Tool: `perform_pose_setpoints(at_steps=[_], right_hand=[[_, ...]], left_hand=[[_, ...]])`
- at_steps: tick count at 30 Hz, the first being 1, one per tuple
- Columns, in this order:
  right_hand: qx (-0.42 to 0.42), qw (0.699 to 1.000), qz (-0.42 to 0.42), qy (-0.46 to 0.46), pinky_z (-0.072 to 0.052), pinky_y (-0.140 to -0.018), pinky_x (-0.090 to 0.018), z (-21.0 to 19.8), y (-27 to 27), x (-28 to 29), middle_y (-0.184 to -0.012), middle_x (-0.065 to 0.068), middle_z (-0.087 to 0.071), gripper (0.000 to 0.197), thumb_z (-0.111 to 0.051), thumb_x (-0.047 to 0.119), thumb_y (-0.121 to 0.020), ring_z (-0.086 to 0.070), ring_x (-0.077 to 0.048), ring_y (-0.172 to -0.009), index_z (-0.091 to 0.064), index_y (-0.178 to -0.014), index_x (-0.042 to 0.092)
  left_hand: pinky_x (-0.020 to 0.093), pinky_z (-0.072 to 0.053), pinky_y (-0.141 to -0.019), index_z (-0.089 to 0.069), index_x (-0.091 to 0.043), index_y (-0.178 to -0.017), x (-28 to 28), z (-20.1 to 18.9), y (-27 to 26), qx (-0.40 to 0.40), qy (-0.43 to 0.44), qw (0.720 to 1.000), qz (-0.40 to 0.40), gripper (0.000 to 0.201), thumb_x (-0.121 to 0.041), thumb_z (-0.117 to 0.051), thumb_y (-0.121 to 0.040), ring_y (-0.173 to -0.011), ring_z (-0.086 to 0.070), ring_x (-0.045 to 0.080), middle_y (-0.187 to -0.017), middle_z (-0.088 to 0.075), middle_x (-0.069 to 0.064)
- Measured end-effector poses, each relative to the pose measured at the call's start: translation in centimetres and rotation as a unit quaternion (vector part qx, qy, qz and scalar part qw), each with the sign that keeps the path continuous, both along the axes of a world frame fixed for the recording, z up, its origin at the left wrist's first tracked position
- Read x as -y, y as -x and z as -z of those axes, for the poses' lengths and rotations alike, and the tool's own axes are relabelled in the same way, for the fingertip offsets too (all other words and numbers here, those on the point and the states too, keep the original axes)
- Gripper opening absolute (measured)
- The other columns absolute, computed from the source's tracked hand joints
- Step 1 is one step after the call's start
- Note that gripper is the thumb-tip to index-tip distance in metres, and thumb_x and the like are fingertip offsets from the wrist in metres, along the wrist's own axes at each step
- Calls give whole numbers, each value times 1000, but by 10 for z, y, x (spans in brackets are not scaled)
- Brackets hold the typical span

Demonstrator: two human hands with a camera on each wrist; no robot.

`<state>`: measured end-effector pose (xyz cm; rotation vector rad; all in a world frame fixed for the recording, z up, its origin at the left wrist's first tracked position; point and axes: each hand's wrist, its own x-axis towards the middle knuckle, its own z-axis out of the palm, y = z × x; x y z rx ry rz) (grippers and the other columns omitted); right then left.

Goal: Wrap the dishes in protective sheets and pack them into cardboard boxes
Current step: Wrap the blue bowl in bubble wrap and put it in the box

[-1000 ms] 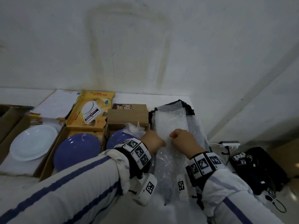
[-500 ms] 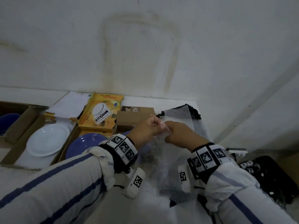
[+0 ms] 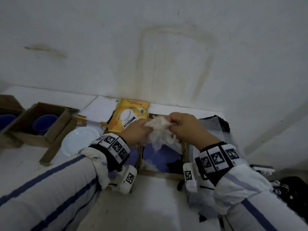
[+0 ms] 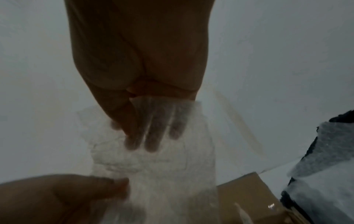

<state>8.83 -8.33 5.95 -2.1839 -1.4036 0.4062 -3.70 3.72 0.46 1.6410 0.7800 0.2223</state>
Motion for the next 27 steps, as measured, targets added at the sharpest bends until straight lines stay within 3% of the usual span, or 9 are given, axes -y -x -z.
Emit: perform_pose_setpoints(at_steps=[3, 6, 8, 10, 14, 16, 19, 23, 27], right_hand=[[65, 993, -66, 69, -38, -73, -25, 18, 14, -14, -88, -6, -58, 12, -59, 6, -81, -57, -22, -92, -68, -89, 7], [46, 983, -119, 129, -38, -86, -24, 35, 26, -24, -114, -12, -58, 35, -57, 18, -74, -54, -23, -108, -69, -105, 8], [11, 980, -121, 156, -37, -89, -23, 40, 32, -28, -125, -8, -50, 42, -59, 15, -75, -49, -21, -111, -66, -116, 14], [6, 986, -88, 144, -36, -88, -21, 40, 34, -32, -126, -6, -49, 40, -59, 14, -75, -48, -20, -108, -65, -115, 14], [97, 988, -76, 95, -31, -91, -24, 43, 34, -41, -128, -7, -48, 36, -61, 12, -71, -43, -24, -121, -55, -107, 10], [86, 986, -76, 124, -40, -81, -29, 53, 39, -45, -108, -5, -54, 26, -61, 7, -77, -52, -23, -104, -51, -99, 14], [120, 988, -15, 99, -35, -61, -23, 66, 38, -47, -82, 4, -49, 13, -55, 11, -87, -50, -15, -76, -52, -96, 20], [209, 970, 38, 117, -42, -68, -26, 73, 18, -44, -98, -2, -59, 28, -50, 3, -83, -56, -21, -88, -56, -105, 19], [275, 945, -4, 177, -44, -82, -32, 74, 3, -51, -115, -9, -55, 34, -47, 6, -85, -53, -29, -104, -53, -115, 19]], left_hand=[[39, -54, -69, -54, -15, -104, -7, 0, 13, 52, 215, 975, -15, 18, -8, -43, -92, -82, -65, 27, -101, -64, 14], [40, -53, -72, -56, -19, -104, -14, 1, 25, 109, 314, 942, 38, 18, -21, -51, -88, -87, -64, 27, -99, -65, 9], [41, -53, -72, -55, -20, -104, -19, 10, 25, 91, 255, 962, 14, 17, -14, -56, -88, -88, -63, 24, -103, -64, 10], [41, -51, -77, -54, -19, -102, -24, 17, 23, 10, 74, 997, -18, 31, -2, -56, -77, -96, -60, 26, -108, -61, 11], [28, -40, -66, -52, -14, -95, -20, 24, 26, -64, -130, 988, 61, 21, 1, -48, -81, -87, -52, 21, -94, -56, 6], [27, -38, -66, -49, -16, -89, -17, 31, 27, -51, -159, 984, 60, 12, -4, -48, -86, -84, -50, 20, -90, -55, 4], [20, -41, -64, -45, -19, -84, -17, 46, 23, -17, -147, 988, 45, 15, -10, -57, -86, -78, -49, 15, -80, -50, -3], [43, -55, -77, -50, -18, -100, -24, 60, 18, -84, -83, 992, 50, 21, -8, -59, -83, -91, -61, 28, -98, -59, 8], [45, -54, -83, -51, -11, -108, -28, 66, 12, -130, -96, 987, 24, 22, -10, -52, -87, -97, -62, 33, -104, -61, 14]])
